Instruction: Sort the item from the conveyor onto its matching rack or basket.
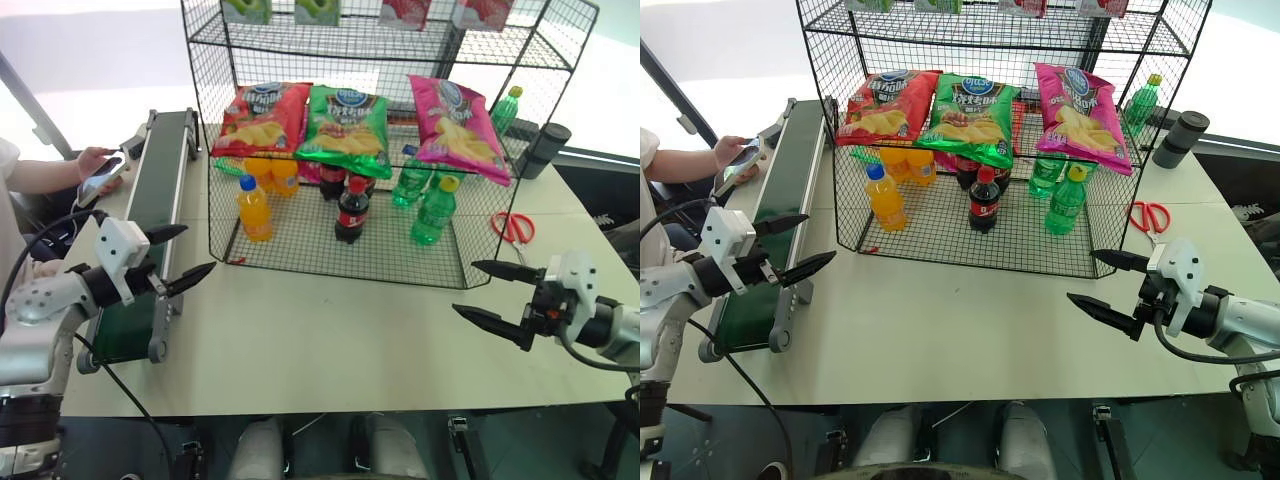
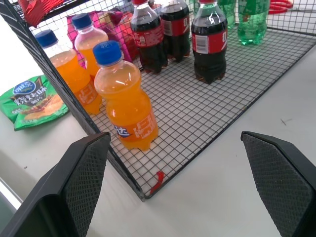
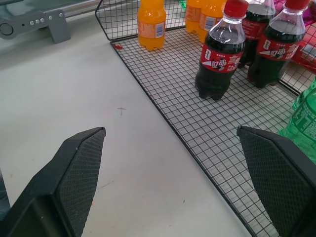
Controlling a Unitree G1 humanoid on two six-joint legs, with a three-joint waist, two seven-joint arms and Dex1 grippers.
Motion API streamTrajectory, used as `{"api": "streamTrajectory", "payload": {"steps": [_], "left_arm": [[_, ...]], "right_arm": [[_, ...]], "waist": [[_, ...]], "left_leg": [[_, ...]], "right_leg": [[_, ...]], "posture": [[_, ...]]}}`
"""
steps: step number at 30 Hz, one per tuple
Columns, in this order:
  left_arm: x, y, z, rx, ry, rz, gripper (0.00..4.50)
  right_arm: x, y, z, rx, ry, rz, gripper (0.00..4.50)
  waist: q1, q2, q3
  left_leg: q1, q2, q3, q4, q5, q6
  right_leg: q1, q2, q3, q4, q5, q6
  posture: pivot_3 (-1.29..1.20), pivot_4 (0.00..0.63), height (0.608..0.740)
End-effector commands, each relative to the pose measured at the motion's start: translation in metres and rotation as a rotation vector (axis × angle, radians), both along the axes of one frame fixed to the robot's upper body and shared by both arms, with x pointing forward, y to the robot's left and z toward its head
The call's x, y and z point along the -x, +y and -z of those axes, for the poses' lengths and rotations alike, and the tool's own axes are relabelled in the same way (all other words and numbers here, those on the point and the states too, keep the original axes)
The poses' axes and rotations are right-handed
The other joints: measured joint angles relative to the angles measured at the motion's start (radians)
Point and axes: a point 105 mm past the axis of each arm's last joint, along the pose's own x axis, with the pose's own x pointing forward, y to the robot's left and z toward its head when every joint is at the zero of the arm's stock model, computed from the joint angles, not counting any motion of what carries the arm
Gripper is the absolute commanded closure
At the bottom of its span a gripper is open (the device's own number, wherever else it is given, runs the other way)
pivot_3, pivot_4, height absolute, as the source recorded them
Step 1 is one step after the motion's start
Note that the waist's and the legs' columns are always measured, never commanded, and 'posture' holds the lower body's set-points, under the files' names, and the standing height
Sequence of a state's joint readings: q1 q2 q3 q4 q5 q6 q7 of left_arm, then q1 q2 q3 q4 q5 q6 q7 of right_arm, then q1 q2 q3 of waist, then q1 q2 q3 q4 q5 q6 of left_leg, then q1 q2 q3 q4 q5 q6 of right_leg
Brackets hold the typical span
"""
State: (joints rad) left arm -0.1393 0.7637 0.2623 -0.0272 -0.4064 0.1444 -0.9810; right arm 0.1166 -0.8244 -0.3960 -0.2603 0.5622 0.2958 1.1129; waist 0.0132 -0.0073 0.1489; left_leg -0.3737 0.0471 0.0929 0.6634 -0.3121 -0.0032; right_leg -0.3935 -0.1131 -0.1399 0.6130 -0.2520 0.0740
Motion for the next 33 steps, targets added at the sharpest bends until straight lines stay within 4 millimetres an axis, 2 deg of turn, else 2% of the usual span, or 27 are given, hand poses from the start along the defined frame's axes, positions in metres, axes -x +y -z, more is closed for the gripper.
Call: {"api": "streamTrajectory", "payload": {"steps": [1,11,33], "left_arm": [[-0.004,-0.002,-0.007,-0.002,-0.034,0.012,0.00],[-0.014,-0.010,-0.003,0.003,-0.045,0.035,0.00],[-0.017,-0.013,0.001,-0.004,-0.054,0.057,0.00]], "right_arm": [[0.000,0.001,-0.007,0.005,-0.043,-0.004,0.06],[0.000,-0.002,-0.008,0.022,-0.062,0.008,0.06],[0.000,-0.003,-0.005,0.048,-0.077,0.012,0.06]], "waist": [[0.000,0.000,0.000],[0.000,0.000,0.000],[-0.001,0.000,0.000]], "left_leg": [[0.000,0.000,0.000,0.000,0.000,0.000],[0.000,0.000,0.000,0.000,0.000,0.000],[0.001,0.000,0.000,0.001,0.000,0.000]], "right_leg": [[0.000,0.000,0.000,0.000,0.000,0.000],[0.000,0.000,0.000,0.001,0.000,0.000],[0.001,0.000,0.000,0.001,0.000,0.000]], "posture": [[0.00,0.150,0.740],[0.00,0.150,0.740],[0.00,0.150,0.740]]}}
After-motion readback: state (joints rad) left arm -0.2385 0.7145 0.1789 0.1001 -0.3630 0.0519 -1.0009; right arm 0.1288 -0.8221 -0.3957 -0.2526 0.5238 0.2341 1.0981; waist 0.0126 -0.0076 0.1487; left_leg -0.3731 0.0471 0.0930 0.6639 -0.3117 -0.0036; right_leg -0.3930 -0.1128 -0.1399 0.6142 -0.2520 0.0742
